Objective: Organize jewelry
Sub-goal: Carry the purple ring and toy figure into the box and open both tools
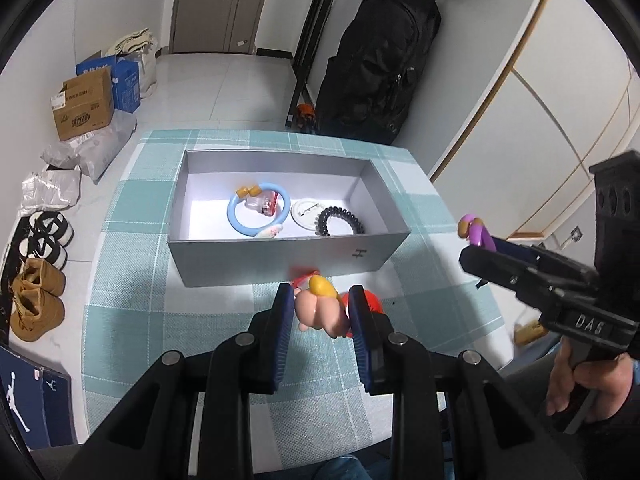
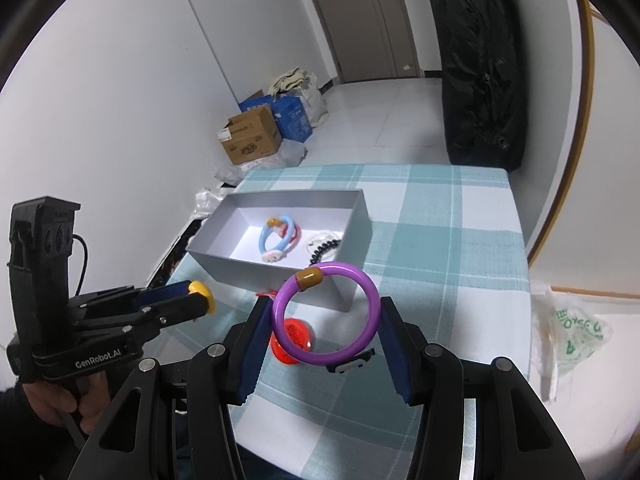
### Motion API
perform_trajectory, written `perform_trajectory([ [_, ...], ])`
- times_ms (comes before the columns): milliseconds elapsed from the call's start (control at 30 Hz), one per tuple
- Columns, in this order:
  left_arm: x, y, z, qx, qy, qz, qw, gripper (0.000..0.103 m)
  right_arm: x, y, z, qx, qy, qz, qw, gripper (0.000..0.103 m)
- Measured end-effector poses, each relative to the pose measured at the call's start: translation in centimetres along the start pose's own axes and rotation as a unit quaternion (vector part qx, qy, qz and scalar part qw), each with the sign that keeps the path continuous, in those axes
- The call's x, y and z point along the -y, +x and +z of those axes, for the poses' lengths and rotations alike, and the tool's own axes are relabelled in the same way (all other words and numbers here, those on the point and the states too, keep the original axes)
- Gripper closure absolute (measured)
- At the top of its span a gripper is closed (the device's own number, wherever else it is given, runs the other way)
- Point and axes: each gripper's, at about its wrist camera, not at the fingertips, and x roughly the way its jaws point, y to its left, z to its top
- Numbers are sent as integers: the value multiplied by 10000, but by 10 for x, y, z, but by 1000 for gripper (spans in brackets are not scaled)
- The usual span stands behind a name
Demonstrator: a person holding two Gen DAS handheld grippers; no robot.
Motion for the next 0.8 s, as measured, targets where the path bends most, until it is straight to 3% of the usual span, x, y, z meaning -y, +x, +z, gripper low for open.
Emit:
perform_trajectory([
  [433, -21, -5, 18, 225, -459, -354, 9981, 81, -20, 12, 19, 137, -89, 230, 9996, 52],
  [800, -38, 6, 41, 428, -465, -449, 9970, 81, -33, 39, 44, 142, -135, 407, 9990, 52],
])
